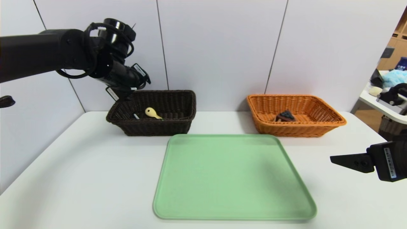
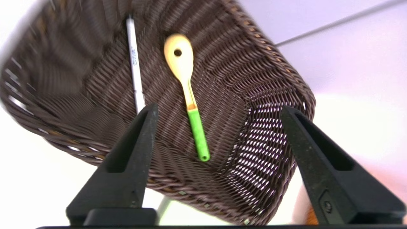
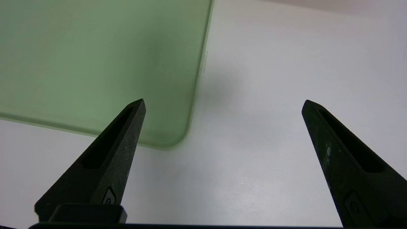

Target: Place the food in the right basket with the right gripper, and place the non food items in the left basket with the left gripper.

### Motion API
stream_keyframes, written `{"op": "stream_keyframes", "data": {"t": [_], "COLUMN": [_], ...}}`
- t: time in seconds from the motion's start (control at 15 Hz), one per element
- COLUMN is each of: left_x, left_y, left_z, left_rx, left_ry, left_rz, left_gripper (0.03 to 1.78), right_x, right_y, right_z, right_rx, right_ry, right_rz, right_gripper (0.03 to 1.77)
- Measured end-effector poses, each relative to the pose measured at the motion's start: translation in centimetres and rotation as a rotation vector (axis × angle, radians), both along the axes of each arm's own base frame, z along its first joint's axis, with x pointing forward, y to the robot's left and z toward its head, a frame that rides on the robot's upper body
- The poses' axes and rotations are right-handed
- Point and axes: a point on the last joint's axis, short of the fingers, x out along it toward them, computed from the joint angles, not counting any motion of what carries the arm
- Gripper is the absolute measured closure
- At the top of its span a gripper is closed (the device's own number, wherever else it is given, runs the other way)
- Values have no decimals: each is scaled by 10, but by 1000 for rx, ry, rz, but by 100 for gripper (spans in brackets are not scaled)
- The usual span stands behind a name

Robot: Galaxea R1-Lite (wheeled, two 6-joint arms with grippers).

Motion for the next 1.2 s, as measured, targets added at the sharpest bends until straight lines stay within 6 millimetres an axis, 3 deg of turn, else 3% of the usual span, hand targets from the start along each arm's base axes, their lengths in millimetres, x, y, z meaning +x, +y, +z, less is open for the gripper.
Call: {"op": "stream_keyframes", "data": {"t": [0.27, 0.6, 1.0, 1.2], "left_x": [-26, -78, -143, -172], "left_y": [11, 33, 50, 56], "left_z": [36, 78, 100, 96], "left_rx": [320, 672, 803, 801], "left_ry": [-92, -165, -221, -220], "left_rz": [-117, -251, -307, -313], "left_gripper": [30, 21, 15, 14], "right_x": [0, -3, -31, -48], "right_y": [0, -9, -18, -22], "right_z": [1, 2, 11, 11], "right_rx": [3, -2, -13, -9], "right_ry": [-8, -23, -105, -151], "right_rz": [-3, -54, -50, -54], "right_gripper": [10, 10, 10, 10]}}
